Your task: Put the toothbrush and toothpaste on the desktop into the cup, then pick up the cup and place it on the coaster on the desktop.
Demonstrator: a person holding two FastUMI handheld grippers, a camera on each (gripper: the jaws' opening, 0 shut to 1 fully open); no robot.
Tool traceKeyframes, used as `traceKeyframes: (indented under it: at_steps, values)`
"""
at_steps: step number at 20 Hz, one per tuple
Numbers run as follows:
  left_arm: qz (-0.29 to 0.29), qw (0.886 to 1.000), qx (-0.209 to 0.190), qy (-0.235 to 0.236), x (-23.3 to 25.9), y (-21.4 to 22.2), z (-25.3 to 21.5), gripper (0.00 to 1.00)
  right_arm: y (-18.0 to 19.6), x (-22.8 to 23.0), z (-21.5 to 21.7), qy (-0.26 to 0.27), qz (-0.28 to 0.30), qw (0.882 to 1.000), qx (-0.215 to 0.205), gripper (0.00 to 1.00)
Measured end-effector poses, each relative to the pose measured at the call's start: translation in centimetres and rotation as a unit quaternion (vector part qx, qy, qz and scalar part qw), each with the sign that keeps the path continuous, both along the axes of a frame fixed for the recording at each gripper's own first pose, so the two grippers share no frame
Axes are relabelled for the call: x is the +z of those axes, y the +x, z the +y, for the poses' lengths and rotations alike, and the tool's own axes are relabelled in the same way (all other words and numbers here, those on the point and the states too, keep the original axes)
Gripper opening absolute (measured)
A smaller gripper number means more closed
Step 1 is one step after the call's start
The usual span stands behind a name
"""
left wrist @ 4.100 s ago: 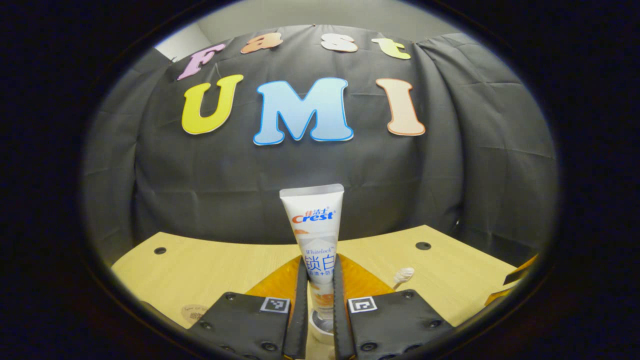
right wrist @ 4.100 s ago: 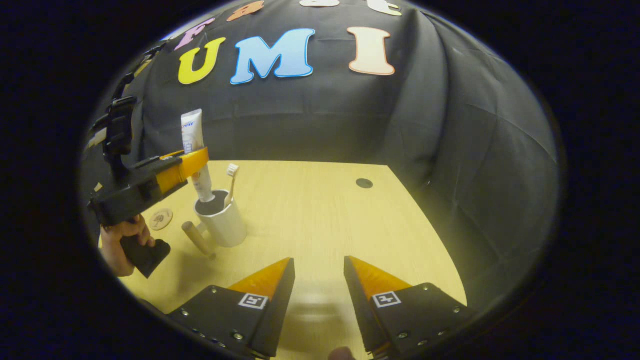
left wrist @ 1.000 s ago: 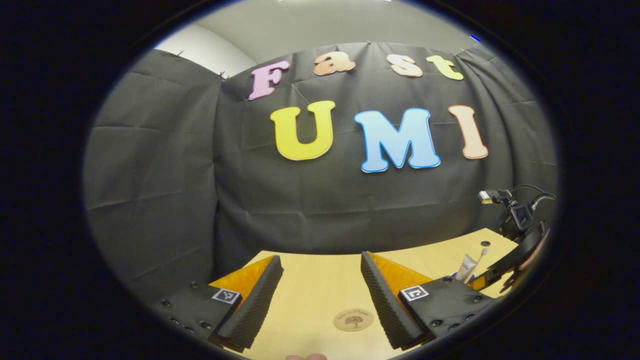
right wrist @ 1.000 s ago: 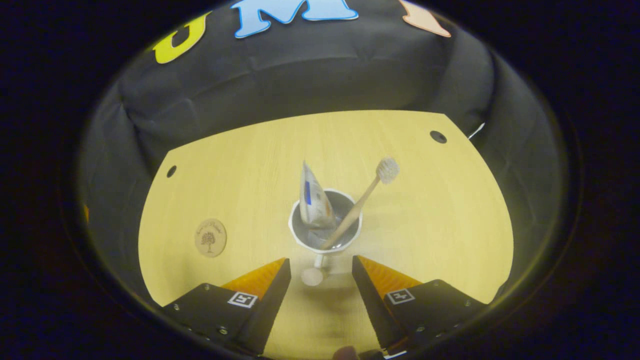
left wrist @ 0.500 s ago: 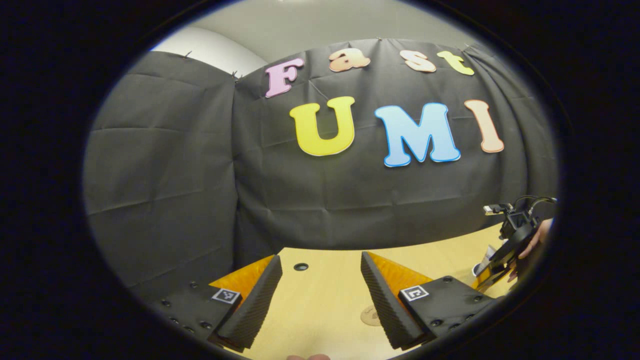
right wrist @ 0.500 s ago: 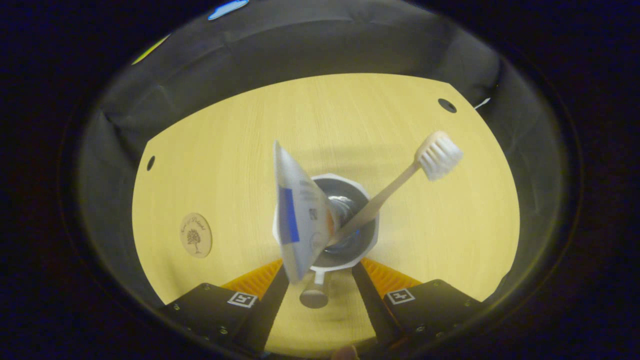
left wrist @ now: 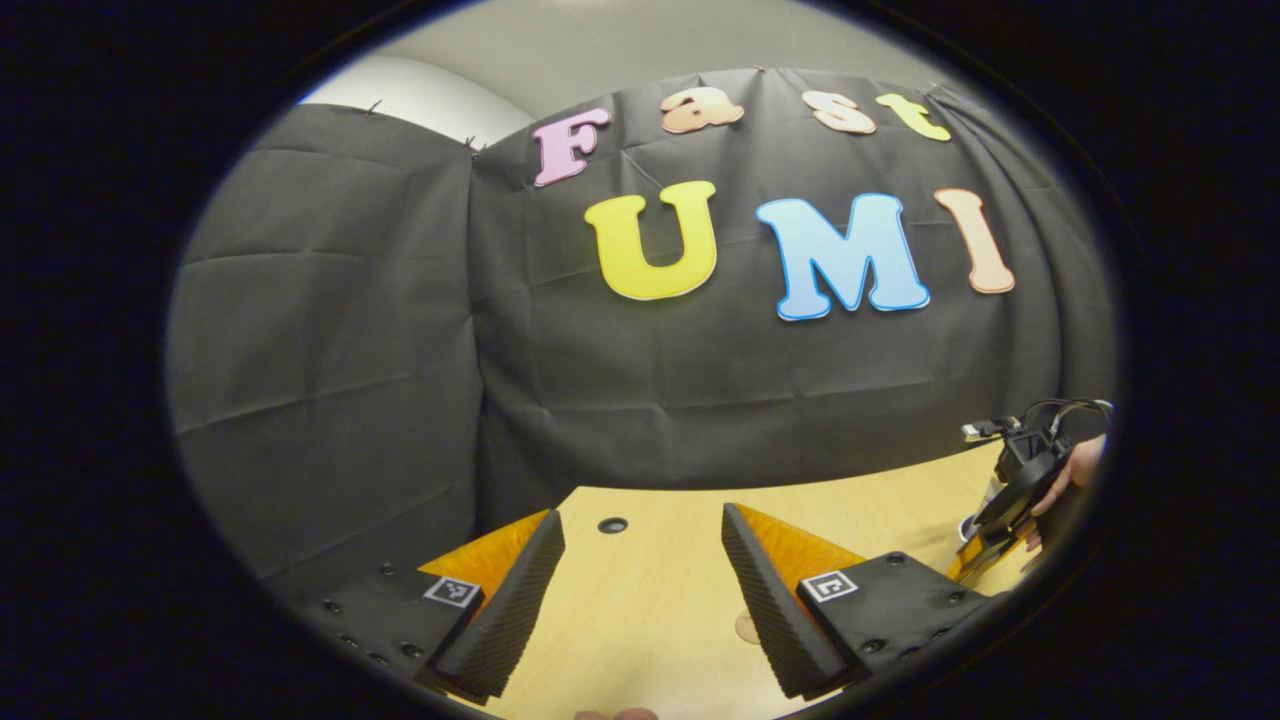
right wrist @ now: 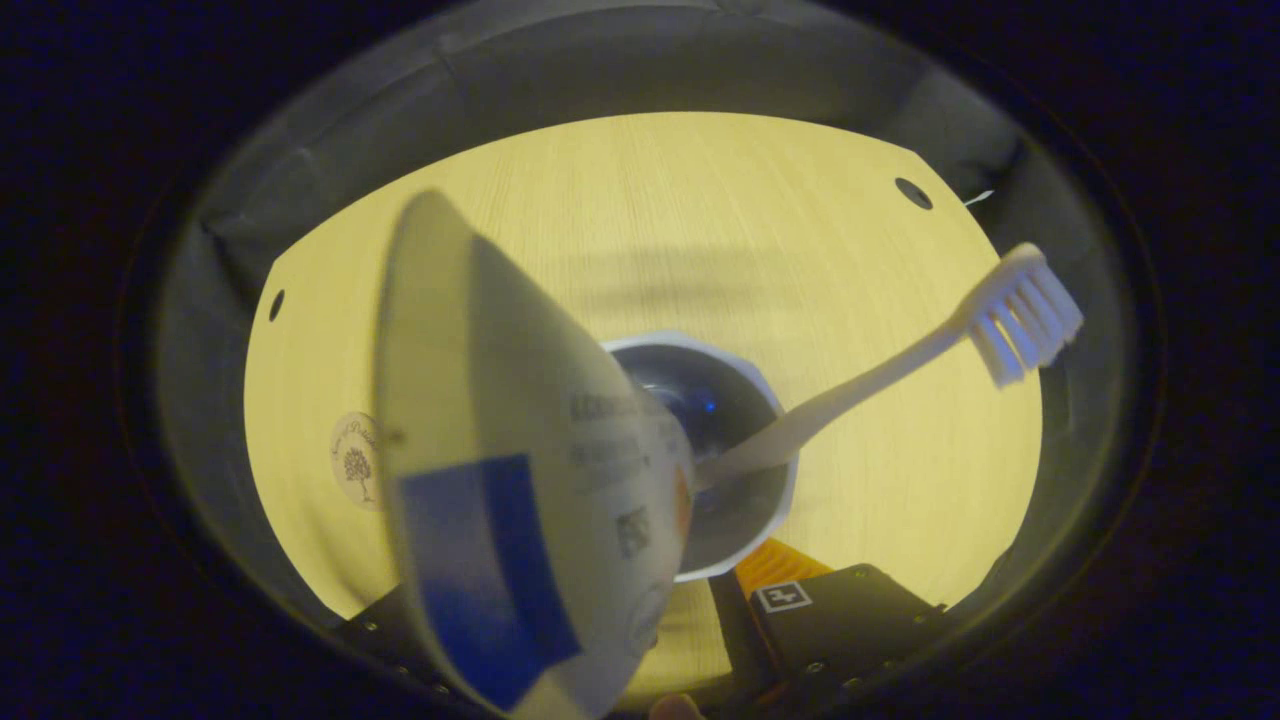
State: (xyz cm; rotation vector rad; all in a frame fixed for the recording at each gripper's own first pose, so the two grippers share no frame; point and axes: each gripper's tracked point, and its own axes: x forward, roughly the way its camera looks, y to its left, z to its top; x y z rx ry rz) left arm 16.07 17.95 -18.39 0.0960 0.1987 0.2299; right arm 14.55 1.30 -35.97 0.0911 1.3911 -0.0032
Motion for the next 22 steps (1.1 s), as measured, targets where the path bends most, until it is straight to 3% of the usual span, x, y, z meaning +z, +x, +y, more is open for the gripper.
traceKeyframes:
  at_steps: [2, 4, 6, 22]
  values:
    - [0.001, 1.0, 0.001, 0.0, 0.02, -0.08, 0.17, 1.0, 0.39, 0.2, 0.0, -0.002, 0.0, 1.0, 0.004, 0.58]
    - [0.003, 1.0, 0.002, 0.0, -0.17, -0.05, 0.17, 1.0, 0.25, -0.06, -0.11, -0.008, -0.001, 1.0, 0.012, 0.58]
    - [0.005, 1.0, 0.003, 0.0, -0.32, 0.0, 0.35, 1.0, 0.44, 0.09, -0.39, -0.015, 0.0, 1.0, 0.011, 0.29]
    - [0.007, 1.0, 0.002, -0.004, -0.37, -0.58, 0.58, 1.0, 0.0, 0.8, -0.05, -0.01, 0.001, 0.999, 0.052, 0.25]
